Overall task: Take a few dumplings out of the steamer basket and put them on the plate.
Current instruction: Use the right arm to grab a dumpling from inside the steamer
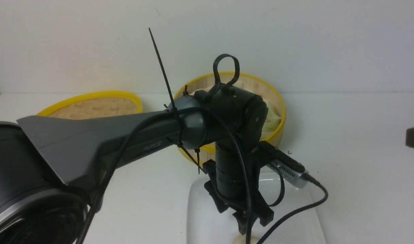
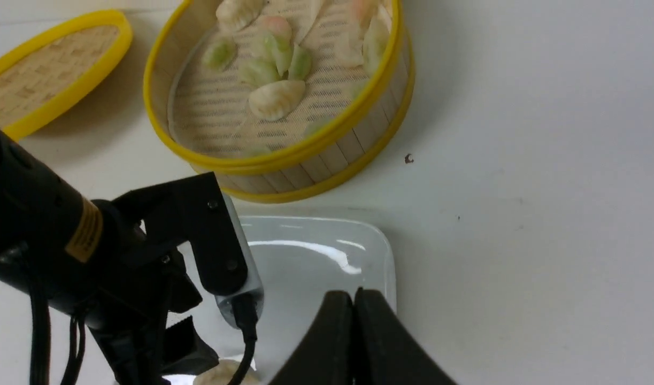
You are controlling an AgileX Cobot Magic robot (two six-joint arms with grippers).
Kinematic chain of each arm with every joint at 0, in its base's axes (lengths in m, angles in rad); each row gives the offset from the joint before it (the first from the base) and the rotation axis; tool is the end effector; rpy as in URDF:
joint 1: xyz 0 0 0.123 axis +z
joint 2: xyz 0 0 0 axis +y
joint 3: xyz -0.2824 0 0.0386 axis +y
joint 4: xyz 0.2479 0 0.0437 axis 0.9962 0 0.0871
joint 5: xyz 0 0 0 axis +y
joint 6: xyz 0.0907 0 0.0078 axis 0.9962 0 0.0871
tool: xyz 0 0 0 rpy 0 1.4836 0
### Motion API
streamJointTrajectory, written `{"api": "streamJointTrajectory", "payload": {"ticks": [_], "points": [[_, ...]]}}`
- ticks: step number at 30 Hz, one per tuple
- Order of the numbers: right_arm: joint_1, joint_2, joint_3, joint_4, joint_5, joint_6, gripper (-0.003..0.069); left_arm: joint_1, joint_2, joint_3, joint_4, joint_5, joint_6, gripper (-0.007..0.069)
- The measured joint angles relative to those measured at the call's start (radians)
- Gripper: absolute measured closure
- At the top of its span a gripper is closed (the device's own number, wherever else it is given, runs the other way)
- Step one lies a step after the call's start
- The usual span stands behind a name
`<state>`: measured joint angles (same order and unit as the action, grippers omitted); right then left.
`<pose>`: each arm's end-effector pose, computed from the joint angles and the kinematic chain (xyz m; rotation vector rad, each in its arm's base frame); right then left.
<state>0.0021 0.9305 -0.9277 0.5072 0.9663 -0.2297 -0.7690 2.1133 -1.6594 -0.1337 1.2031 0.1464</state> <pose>0.1672 0.0368 0.3546 -0.1068 2.3610 0.5272 0.2947 -0.3009 0.1852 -1.3021 -2.8120 0.1847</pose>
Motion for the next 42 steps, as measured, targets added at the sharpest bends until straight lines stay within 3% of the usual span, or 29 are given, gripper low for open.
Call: {"api": "streamJointTrajectory", "payload": {"ticks": [3, 7, 10, 15, 20, 28, 32, 36, 42], "points": [[0.002, 0.109, -0.112, 0.002, 0.029, -0.025, 0.0673, 0.0, -0.029, 0.002, 0.03, 0.0, -0.036, 0.026], [0.068, 0.3, -0.295, -0.001, 0.089, -0.059, 0.0671, 0.004, -0.142, 0.043, 0.077, 0.0, -0.083, 0.0536], [0.156, 0.438, -0.405, -0.041, 0.093, -0.069, 0.0669, 0.026, -0.254, 0.096, 0.078, 0.002, -0.104, 0.0613], [0.27, 0.62, -0.513, -0.144, 0.064, -0.061, 0.0661, 0.082, -0.444, 0.213, 0.074, 0.011, -0.134, 0.0631], [0.346, 0.835, -0.647, -0.195, 0.019, -0.017, 0.0601, 0.136, -0.661, 0.374, 0.074, 0.023, -0.196, 0.0631], [0.379, 1.13, -0.911, -0.313, -0.022, 0.018, 0.0357, 0.142, -0.897, 0.546, 0.071, 0.003, -0.281, 0.0631], [0.379, 1.251, -1.012, -0.401, -0.049, 0.064, 0.0272, 0.142, -0.964, 0.581, 0.071, 0.003, -0.301, 0.0631], [0.379, 1.347, -1.079, -0.473, -0.058, 0.127, 0.0246, 0.142, -1.012, 0.594, 0.08, 0.005, -0.308, 0.0631], [0.379, 1.425, -1.112, -0.485, -0.09, 0.152, 0.0241, 0.142, -1.027, 0.6, 0.09, 0.023, -0.309, 0.0631]]}}
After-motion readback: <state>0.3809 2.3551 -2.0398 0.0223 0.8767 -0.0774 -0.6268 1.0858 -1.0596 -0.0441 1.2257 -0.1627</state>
